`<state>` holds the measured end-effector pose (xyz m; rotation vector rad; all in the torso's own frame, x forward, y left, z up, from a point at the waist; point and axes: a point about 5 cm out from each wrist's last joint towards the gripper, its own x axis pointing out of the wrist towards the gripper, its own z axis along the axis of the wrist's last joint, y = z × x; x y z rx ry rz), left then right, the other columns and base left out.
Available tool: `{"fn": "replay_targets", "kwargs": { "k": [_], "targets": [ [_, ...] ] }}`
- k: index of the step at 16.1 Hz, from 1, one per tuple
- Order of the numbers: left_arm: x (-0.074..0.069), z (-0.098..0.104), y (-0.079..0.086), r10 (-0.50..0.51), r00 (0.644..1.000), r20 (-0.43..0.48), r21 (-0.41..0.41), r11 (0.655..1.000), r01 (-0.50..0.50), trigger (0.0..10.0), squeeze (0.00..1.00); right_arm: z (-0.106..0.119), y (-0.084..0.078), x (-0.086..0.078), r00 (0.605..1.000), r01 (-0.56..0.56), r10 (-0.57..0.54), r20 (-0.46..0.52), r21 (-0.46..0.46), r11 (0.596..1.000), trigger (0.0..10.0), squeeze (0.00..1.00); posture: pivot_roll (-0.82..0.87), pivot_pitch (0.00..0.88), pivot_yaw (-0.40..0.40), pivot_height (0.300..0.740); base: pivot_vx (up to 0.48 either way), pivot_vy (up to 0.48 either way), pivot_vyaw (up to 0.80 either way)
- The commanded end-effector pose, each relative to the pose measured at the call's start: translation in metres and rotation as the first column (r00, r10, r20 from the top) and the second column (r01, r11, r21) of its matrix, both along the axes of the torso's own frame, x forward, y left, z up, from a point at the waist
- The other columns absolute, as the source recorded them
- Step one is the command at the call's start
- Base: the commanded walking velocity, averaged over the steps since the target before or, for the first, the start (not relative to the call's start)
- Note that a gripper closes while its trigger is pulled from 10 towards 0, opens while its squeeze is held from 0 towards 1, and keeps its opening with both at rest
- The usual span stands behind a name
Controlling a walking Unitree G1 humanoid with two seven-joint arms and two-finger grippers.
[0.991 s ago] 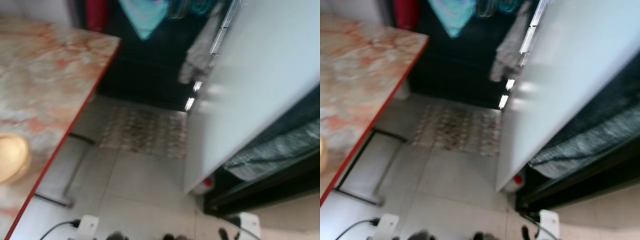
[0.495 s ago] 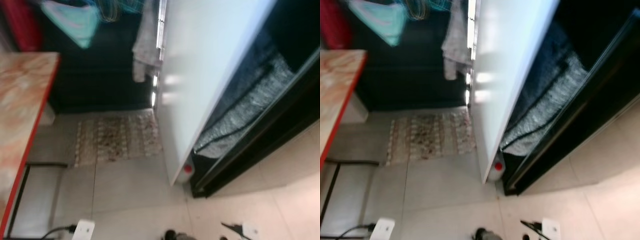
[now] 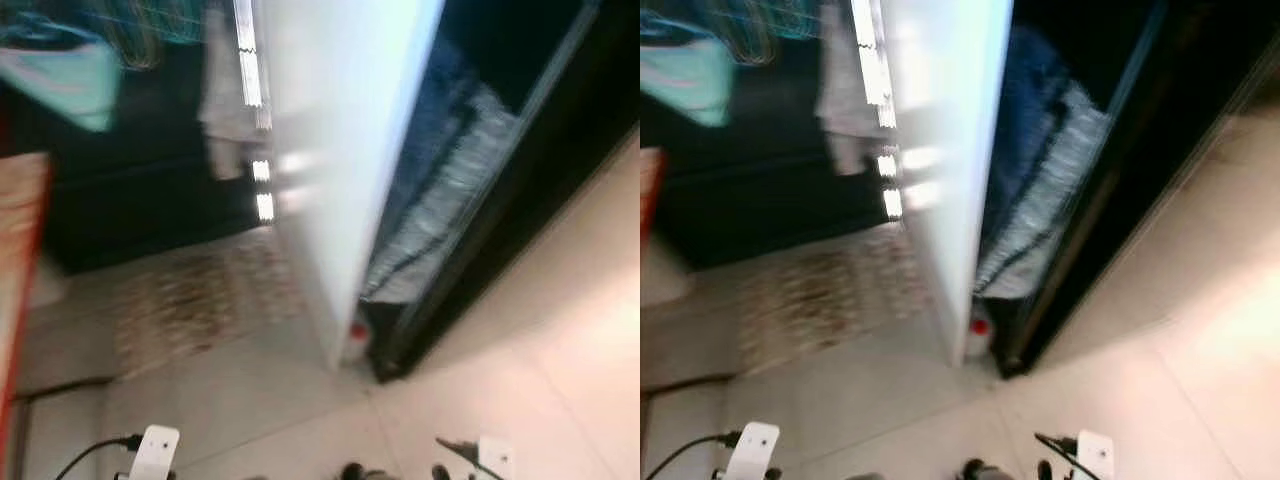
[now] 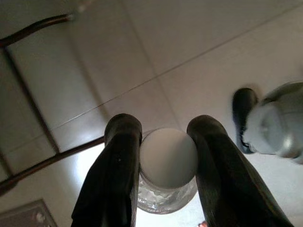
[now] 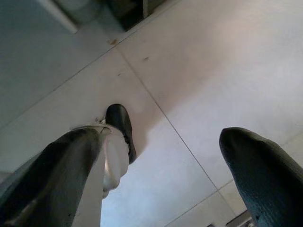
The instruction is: Restocking fridge
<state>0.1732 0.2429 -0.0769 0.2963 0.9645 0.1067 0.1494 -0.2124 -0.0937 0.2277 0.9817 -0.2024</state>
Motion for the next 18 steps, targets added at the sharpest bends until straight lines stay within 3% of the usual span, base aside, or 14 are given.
{"fn": "replay_targets", "kwargs": {
  "k": [1, 4, 7, 8, 10, 14, 18],
  "targets": [
    [-0.010, -0.006, -0.005, 0.024, 0.999, -0.033, -0.025, 0.999, -0.025, 10.0, 0.00, -0.004, -0.005, -0.013, 0.999, 0.017, -0.018, -0.041, -0.009, 1.000, 10.0, 0.00, 0.09, 0.209, 0.002, 0.740, 0.000, 0.000, -0.70],
    [-0.015, -0.011, -0.017, 0.023, 0.999, -0.046, -0.049, 0.998, -0.025, 10.0, 0.00, -0.001, -0.021, -0.016, 0.998, 0.060, -0.060, -0.009, -0.031, 0.998, 10.0, 0.00, 0.06, 0.229, -0.038, 0.740, 0.000, 0.000, 0.00],
    [-0.025, -0.017, -0.028, 0.004, 0.997, -0.072, -0.072, 0.997, -0.009, 10.0, 0.00, 0.001, -0.037, -0.023, 0.999, 0.052, -0.053, -0.012, -0.085, 0.995, 10.0, 0.00, 0.05, 0.206, -0.004, 0.740, 0.000, 0.000, 0.00],
    [-0.029, -0.018, -0.023, 0.028, 0.997, -0.076, -0.071, 0.997, -0.033, 10.0, 0.00, 0.000, -0.036, -0.026, 0.997, 0.077, -0.078, -0.016, -0.089, 0.993, 10.0, 0.00, 0.07, 0.202, -0.014, 0.740, 0.000, 0.000, 0.00],
    [-0.024, -0.013, -0.012, 0.157, 0.987, -0.027, -0.091, 0.983, -0.159, 10.0, 0.00, 0.000, -0.032, -0.024, 0.999, 0.028, -0.031, -0.027, -0.082, 0.996, 10.0, 0.00, 0.09, 0.199, -0.039, 0.740, 0.000, 0.000, 0.00],
    [-0.027, -0.016, -0.023, 0.088, 0.995, -0.047, -0.084, 0.992, -0.092, 10.0, 0.00, 0.000, -0.020, -0.014, 0.999, -0.032, 0.031, -0.012, -0.069, 0.997, 10.0, 0.00, 0.08, 0.175, -0.039, 0.740, 0.000, 0.000, 0.00],
    [-0.025, -0.016, -0.023, 0.067, 0.997, -0.049, -0.096, 0.993, -0.071, 10.0, 0.00, 0.000, -0.016, -0.012, 0.999, 0.047, -0.046, 0.012, -0.057, 0.997, 10.0, 0.00, 0.06, 0.136, 0.013, 0.740, 0.000, 0.000, 0.00]
  ]
}}
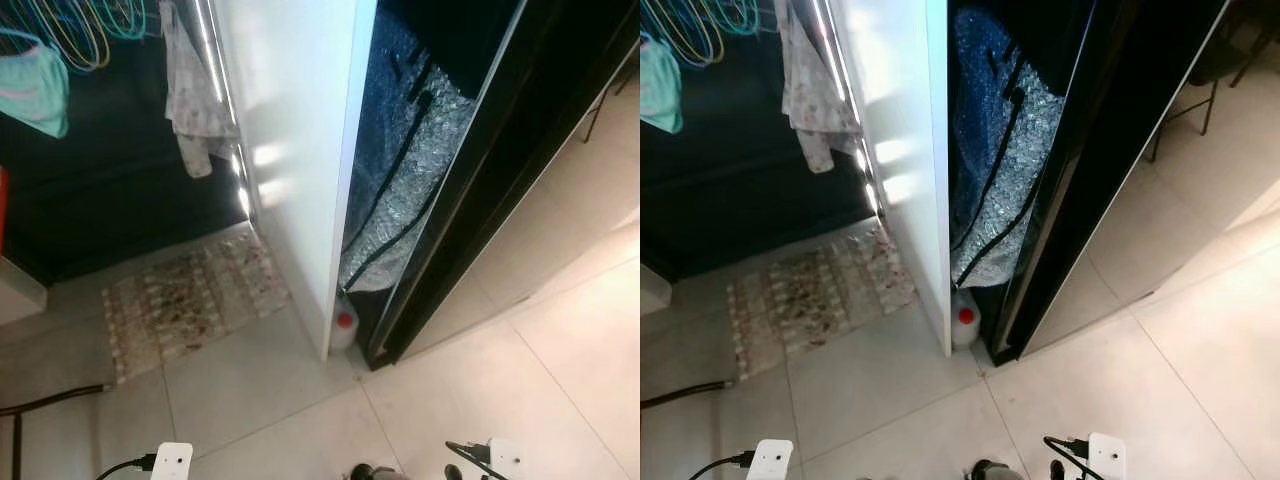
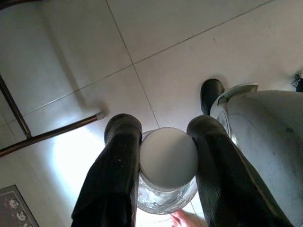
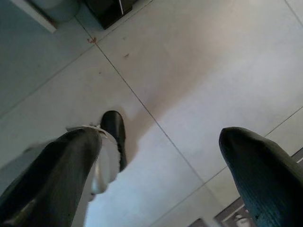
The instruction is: Restocking fridge
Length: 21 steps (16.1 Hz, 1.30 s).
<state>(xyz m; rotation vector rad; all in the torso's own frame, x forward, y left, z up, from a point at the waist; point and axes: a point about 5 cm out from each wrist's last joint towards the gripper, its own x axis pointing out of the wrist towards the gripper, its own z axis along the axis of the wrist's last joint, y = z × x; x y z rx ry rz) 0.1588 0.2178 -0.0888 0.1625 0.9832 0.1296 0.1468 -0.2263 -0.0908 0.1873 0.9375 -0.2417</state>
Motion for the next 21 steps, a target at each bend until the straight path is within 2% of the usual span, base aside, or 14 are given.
{"fn": "replay_targets", "kwargs": {
  "k": [1, 4, 8, 10, 12, 13, 14, 17, 19, 21],
  "targets": [
    [-0.011, -0.004, 0.003, -0.015, 0.999, -0.043, 0.004, 1.000, 0.015, 10.0, 0.00, -0.004, -0.001, -0.011, 0.999, 0.046, -0.045, -0.028, 0.011, 0.999, 10.0, 0.00, 0.06, 0.126, 0.012, 0.740, 0.000, 0.000, 0.00],
    [-0.007, -0.004, -0.004, -0.070, 0.996, -0.056, 0.001, 0.998, 0.070, 10.0, 0.00, -0.005, -0.002, -0.013, 0.999, -0.004, 0.004, -0.047, -0.002, 1.000, 10.0, 0.00, 0.00, 0.113, 0.008, 0.740, 0.000, 0.000, 0.00],
    [0.007, -0.002, -0.025, -0.137, 0.990, -0.040, -0.026, 0.990, 0.136, 10.0, 0.00, -0.001, -0.024, -0.020, 0.997, 0.073, -0.075, -0.035, -0.054, 0.996, 10.0, 0.00, -0.07, 0.148, 0.050, 0.740, 0.000, 0.000, 0.00],
    [0.014, 0.001, -0.022, -0.129, 0.991, -0.023, -0.026, 0.991, 0.128, 10.0, 0.00, 0.000, -0.025, -0.018, 0.996, 0.087, -0.089, -0.030, -0.066, 0.994, 10.0, 0.00, -0.05, 0.147, 0.048, 0.740, 0.000, 0.000, 0.00],
    [0.025, 0.007, -0.015, -0.067, 0.998, 0.013, -0.028, 0.997, 0.068, 10.0, 0.00, 0.001, -0.019, -0.008, 0.995, 0.099, -0.100, -0.022, -0.058, 0.993, 10.0, 0.00, -0.06, 0.152, 0.040, 0.740, 0.000, 0.000, 0.00],
    [0.028, 0.009, -0.015, -0.082, 0.996, 0.020, -0.019, 0.996, 0.082, 10.0, 0.00, 0.003, -0.017, -0.002, 0.997, 0.077, -0.078, -0.011, -0.047, 0.996, 10.0, 0.00, -0.06, 0.161, 0.022, 0.740, 0.000, 0.000, 0.00],
    [0.028, 0.009, -0.015, -0.088, 0.996, 0.016, -0.011, 0.996, 0.088, 10.0, 0.00, 0.004, -0.013, 0.005, 0.999, 0.049, -0.049, -0.006, -0.037, 0.998, 10.0, 0.00, -0.05, 0.155, 0.001, 0.740, 0.000, 0.000, 0.00],
    [0.020, 0.006, -0.009, 0.011, 1.000, 0.012, -0.023, 1.000, -0.010, 10.0, 0.00, 0.007, -0.008, 0.015, 1.000, 0.015, -0.015, -0.005, -0.028, 0.999, 10.0, 0.00, 0.00, 0.147, -0.001, 0.740, 0.000, 0.000, 0.00],
    [0.005, 0.000, -0.004, 0.005, 1.000, -0.031, -0.011, 1.000, -0.006, 10.0, 0.00, 0.007, -0.007, 0.016, 1.000, 0.020, -0.020, 0.013, -0.025, 0.999, 10.0, 0.00, -0.01, 0.151, 0.004, 0.740, 0.000, 0.000, 0.00],
    [-0.002, -0.002, 0.000, 0.030, 0.998, -0.046, -0.011, 0.999, -0.031, 10.0, 0.00, 0.006, -0.007, 0.013, 0.999, 0.034, -0.034, 0.012, -0.016, 0.999, 10.0, 0.00, -0.02, 0.162, 0.001, 0.740, 0.000, 0.000, 0.00]
  ]
}}
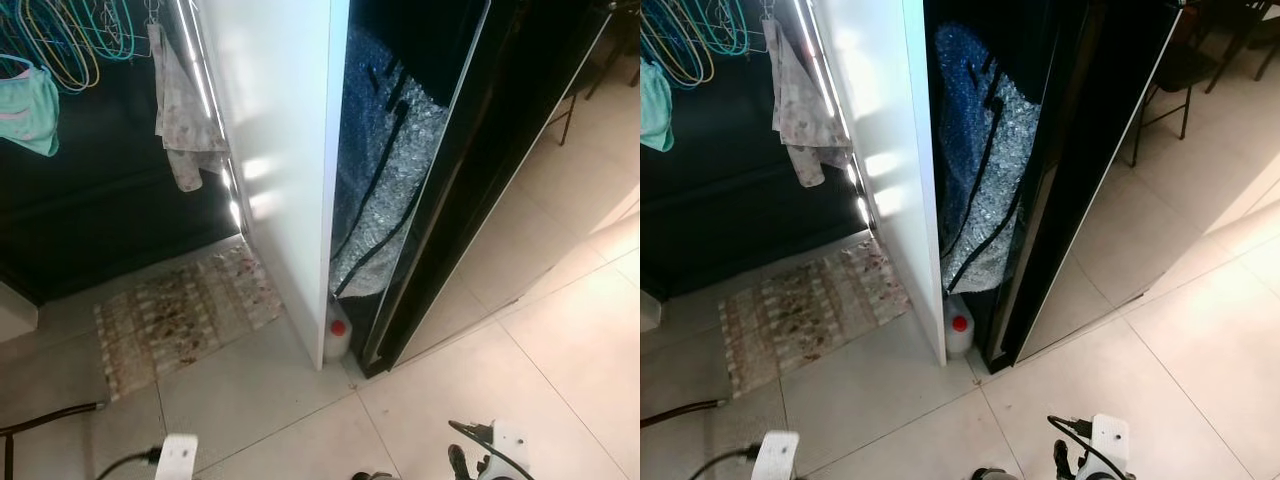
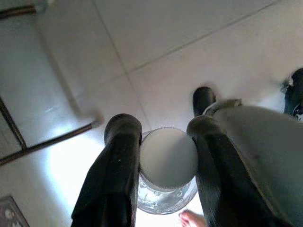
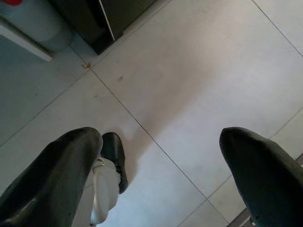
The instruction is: Restocking fridge
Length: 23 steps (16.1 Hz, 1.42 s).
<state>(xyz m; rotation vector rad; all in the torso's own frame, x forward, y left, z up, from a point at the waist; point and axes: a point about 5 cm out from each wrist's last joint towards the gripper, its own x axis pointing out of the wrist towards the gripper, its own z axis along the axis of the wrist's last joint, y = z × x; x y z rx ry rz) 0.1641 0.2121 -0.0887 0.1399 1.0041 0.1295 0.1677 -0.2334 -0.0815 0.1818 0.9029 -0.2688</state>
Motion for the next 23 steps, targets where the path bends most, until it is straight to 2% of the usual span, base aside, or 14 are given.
{"fn": "replay_targets", "kwargs": {
  "k": [1, 3, 5, 10, 15, 19, 21, 23],
  "targets": [
    [-0.010, -0.003, 0.006, 0.012, 0.999, -0.033, 0.010, 1.000, -0.012, 10.0, 0.00, -0.005, 0.000, -0.012, 0.999, 0.015, -0.014, -0.030, 0.010, 1.000, 10.0, 0.00, -0.01, 0.169, -0.010, 0.740, 0.000, 0.000, 0.00],
    [-0.007, -0.002, 0.007, 0.014, 1.000, -0.023, -0.007, 1.000, -0.014, 10.0, 0.00, -0.006, 0.002, -0.014, 0.999, 0.002, -0.001, -0.036, 0.012, 1.000, 10.0, 0.00, 0.00, 0.181, -0.018, 0.740, 0.000, 0.000, 0.00],
    [-0.002, 0.000, 0.004, -0.032, 0.999, -0.014, -0.012, 0.999, 0.032, 10.0, 0.00, -0.006, 0.002, -0.013, 1.000, -0.011, 0.011, -0.029, 0.010, 1.000, 10.0, 0.00, 0.00, 0.194, -0.014, 0.740, 0.000, 0.000, 0.00],
    [0.000, -0.001, -0.002, -0.077, 0.996, -0.034, -0.010, 0.997, 0.077, 10.0, 0.00, -0.005, 0.000, -0.011, 0.999, 0.035, -0.035, -0.025, 0.011, 0.999, 10.0, 0.00, -0.03, 0.182, 0.013, 0.740, 0.000, 0.000, 0.00],
    [0.021, 0.008, -0.007, -0.088, 0.996, 0.008, -0.010, 0.996, 0.088, 10.0, 0.00, 0.003, 0.000, 0.008, 1.000, -0.001, 0.001, 0.004, -0.006, 1.000, 10.0, 0.00, -0.04, 0.138, 0.023, 0.740, 0.000, 0.000, 0.00],
    [0.042, 0.017, -0.013, -0.072, 0.997, 0.040, -0.022, 0.997, 0.073, 10.0, 0.00, 0.014, -0.001, 0.030, 0.999, -0.009, 0.009, 0.037, -0.011, 1.000, 10.0, 0.00, -0.08, 0.093, 0.036, 0.740, 0.000, 0.000, 0.00],
    [0.044, 0.018, -0.011, -0.029, 0.998, 0.057, -0.037, 0.999, 0.031, 10.0, 0.00, 0.015, -0.001, 0.033, 0.999, -0.021, 0.021, 0.041, -0.002, 1.000, 10.0, 0.00, -0.09, 0.067, 0.024, 0.740, 0.000, 0.000, 0.00],
    [0.044, 0.018, -0.011, -0.030, 0.998, 0.052, -0.038, 0.999, 0.032, 10.0, 0.00, 0.017, -0.002, 0.036, 0.998, -0.051, 0.052, 0.039, -0.019, 0.998, 10.0, 0.00, -0.07, 0.079, 0.018, 0.740, 0.000, 0.000, 0.00]
  ]
}}
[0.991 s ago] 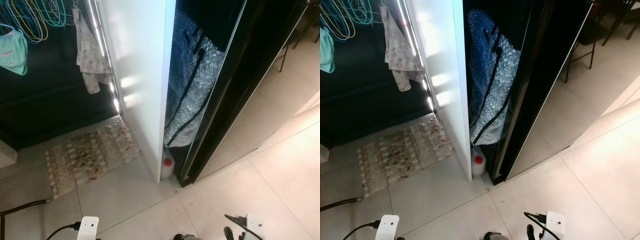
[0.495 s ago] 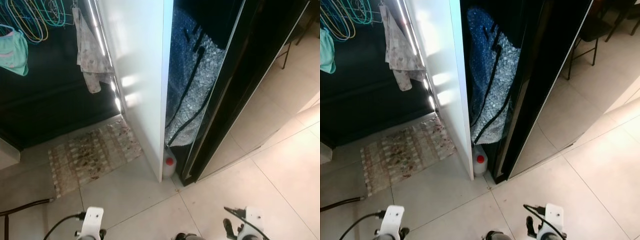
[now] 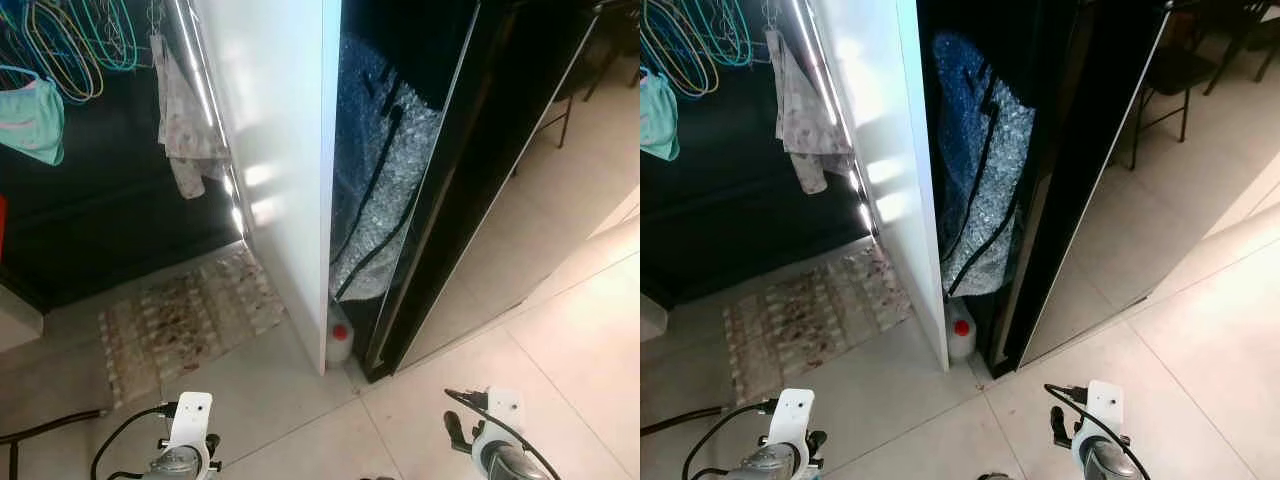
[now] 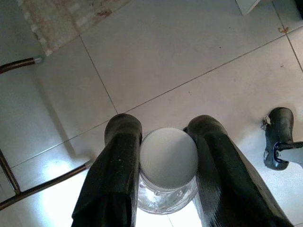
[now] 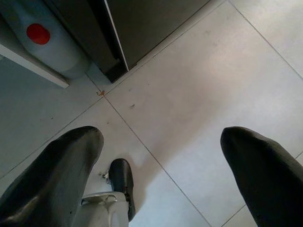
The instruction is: Restocking fridge
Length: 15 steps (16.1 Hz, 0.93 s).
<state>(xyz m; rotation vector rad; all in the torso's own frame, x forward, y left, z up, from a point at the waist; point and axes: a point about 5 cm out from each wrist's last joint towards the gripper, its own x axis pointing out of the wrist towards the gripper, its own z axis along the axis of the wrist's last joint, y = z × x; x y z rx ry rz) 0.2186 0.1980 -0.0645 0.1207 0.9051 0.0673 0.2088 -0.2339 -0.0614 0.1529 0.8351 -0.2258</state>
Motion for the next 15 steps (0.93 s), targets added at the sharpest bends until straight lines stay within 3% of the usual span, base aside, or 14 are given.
{"fn": "replay_targets", "kwargs": {
  "k": [1, 5, 8, 15],
  "targets": [
    [-0.012, -0.007, 0.003, 0.015, 0.999, -0.052, 0.007, 1.000, -0.014, 10.0, 0.00, -0.003, -0.001, -0.004, 1.000, -0.008, 0.008, -0.025, -0.003, 1.000, 10.0, 0.00, -0.08, 0.078, 0.014, 0.740, 0.000, 0.000, 0.00],
    [-0.031, -0.016, 0.006, 0.072, 0.993, -0.088, 0.001, 0.997, -0.073, 10.0, 0.00, -0.001, -0.004, -0.004, 0.998, -0.044, 0.043, -0.037, -0.019, 0.999, 10.0, 0.00, -0.06, 0.064, -0.022, 0.740, 0.000, 0.000, 0.00],
    [-0.038, -0.019, 0.009, 0.079, 0.991, -0.107, 0.007, 0.997, -0.078, 10.0, 0.00, -0.002, -0.003, -0.005, 0.998, -0.046, 0.045, -0.045, -0.017, 0.999, 10.0, 0.00, -0.05, 0.051, -0.018, 0.740, 0.000, 0.000, 0.00],
    [-0.023, -0.013, 0.000, 0.026, 0.998, -0.065, -0.005, 1.000, -0.027, 10.0, 0.00, -0.004, -0.001, -0.007, 0.998, -0.039, 0.039, -0.043, -0.008, 0.999, 10.0, 0.00, -0.05, 0.014, -0.007, 0.740, 0.000, 0.000, 0.00]
  ]
}}
